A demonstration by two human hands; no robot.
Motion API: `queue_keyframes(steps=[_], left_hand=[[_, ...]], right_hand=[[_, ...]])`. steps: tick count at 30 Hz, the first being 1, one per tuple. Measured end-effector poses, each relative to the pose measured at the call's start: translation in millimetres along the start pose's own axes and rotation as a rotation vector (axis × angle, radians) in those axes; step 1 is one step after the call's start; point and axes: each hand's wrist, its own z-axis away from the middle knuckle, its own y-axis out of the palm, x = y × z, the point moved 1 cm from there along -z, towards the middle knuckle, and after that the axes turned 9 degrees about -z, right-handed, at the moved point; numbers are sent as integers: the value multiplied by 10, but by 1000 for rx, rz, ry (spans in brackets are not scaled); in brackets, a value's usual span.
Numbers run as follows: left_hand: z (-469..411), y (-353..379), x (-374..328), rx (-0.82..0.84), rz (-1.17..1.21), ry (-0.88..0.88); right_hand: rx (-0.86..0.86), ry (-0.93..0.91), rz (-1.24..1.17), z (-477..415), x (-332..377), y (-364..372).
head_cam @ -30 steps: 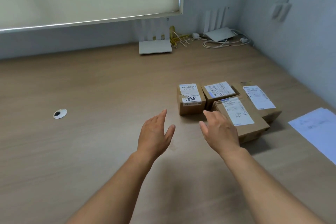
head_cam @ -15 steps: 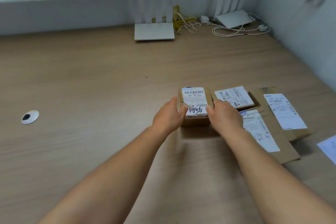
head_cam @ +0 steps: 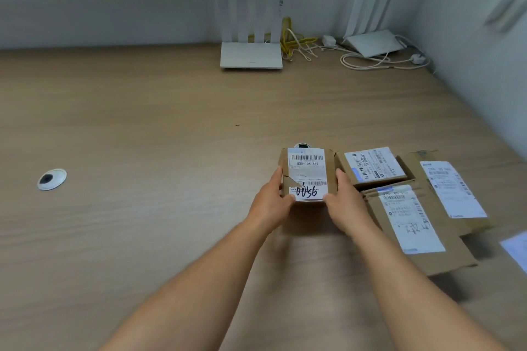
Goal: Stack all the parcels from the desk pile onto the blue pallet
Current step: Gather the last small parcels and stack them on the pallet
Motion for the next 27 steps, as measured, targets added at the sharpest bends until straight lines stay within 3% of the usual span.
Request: queue_keyframes(steps=[11,27], left_hand=[[825,-149,198,-37,42,109],[2357,-325,489,-272,32,86]], right_hand=[[110,-222,33,708,-123,-12],[251,-534,21,1840,-120,105]])
